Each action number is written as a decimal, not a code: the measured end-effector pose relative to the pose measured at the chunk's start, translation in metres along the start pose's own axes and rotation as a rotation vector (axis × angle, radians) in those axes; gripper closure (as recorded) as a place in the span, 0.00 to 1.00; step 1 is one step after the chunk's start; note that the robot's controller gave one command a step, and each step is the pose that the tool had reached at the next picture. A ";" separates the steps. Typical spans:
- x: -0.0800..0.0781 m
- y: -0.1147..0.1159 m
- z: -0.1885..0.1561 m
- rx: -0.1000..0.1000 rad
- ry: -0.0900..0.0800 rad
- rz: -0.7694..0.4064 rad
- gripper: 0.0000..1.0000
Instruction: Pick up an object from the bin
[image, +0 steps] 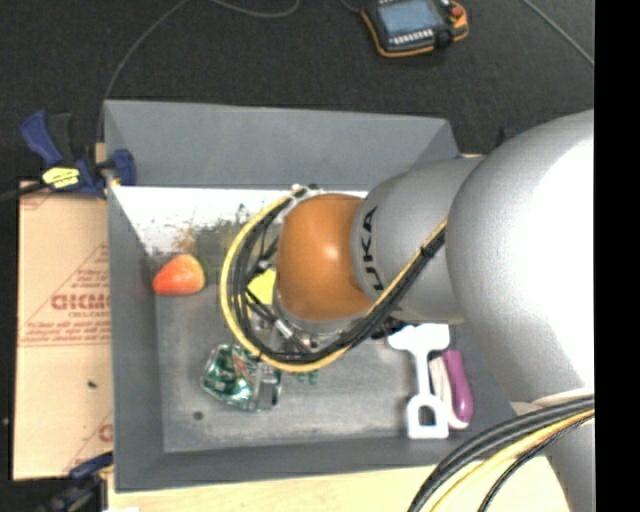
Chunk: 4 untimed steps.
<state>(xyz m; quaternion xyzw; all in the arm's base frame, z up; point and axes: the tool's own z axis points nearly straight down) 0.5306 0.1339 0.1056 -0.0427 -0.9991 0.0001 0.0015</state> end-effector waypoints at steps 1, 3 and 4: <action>0.033 0.004 -0.080 -0.015 -0.041 -0.081 0.00; 0.016 -0.001 -0.050 -0.013 -0.034 -0.061 1.00; 0.016 -0.001 -0.050 -0.013 -0.034 -0.061 0.00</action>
Offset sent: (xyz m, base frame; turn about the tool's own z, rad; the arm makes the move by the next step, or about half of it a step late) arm -0.0058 -0.0012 0.0287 -0.0340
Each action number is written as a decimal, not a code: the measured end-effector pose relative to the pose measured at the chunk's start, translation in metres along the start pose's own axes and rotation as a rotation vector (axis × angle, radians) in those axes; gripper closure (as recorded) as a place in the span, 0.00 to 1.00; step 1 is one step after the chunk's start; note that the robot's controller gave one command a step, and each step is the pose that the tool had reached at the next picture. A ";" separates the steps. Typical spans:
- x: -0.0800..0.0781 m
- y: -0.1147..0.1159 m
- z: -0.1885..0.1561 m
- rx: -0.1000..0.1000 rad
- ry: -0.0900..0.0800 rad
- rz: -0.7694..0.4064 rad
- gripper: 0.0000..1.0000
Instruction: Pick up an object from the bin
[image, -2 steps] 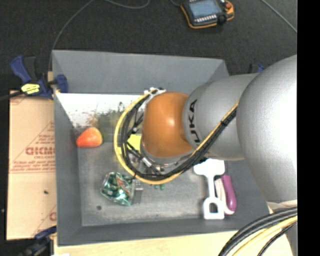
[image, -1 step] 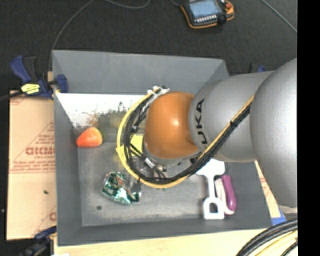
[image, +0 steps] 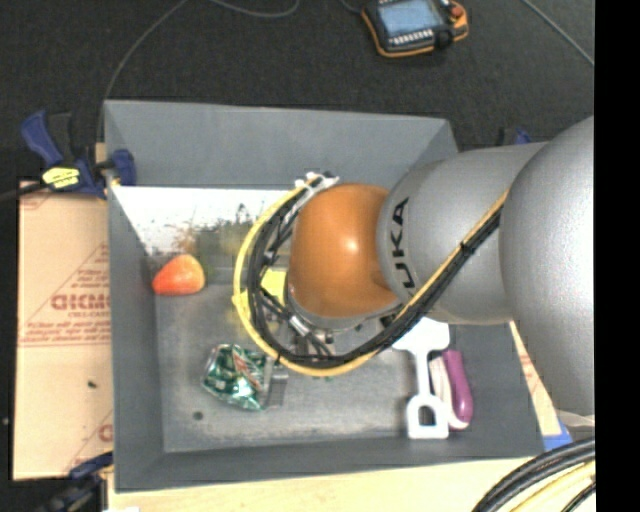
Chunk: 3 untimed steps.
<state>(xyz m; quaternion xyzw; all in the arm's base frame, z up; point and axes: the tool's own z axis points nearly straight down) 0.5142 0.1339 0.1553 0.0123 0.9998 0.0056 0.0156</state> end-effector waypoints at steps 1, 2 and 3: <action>0.000 0.000 0.000 0.000 0.000 0.000 0.00; -0.013 -0.015 0.023 0.000 0.003 0.094 0.00; -0.026 0.005 0.028 -0.002 -0.002 0.091 1.00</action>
Offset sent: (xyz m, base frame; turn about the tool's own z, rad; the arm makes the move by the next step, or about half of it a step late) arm 0.0135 -0.0161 -0.0250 0.1061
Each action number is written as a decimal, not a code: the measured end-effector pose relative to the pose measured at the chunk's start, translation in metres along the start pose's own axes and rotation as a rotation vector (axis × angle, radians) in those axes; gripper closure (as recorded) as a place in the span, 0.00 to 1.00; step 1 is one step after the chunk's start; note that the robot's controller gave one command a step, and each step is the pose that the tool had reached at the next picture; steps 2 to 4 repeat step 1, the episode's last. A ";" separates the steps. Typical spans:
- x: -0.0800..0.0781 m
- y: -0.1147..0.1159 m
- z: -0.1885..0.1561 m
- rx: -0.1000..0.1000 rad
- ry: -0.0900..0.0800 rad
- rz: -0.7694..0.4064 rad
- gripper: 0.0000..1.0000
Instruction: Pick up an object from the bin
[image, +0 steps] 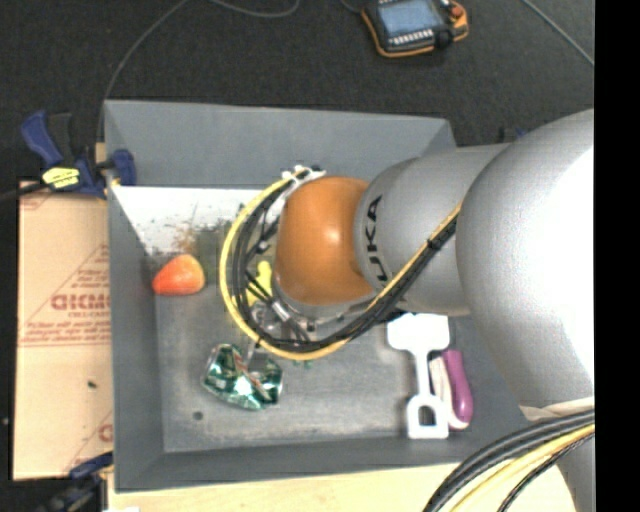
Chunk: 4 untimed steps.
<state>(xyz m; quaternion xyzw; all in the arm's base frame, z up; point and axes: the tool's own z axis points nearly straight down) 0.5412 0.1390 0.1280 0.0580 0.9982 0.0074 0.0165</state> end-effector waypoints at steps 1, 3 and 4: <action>0.000 0.000 0.000 0.000 0.000 0.000 1.00; 0.000 0.000 0.000 0.000 0.000 0.000 1.00; 0.000 0.000 0.000 0.000 0.000 0.000 1.00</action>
Offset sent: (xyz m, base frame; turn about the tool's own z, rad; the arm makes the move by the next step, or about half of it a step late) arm -0.0047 0.0137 -0.0223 0.0951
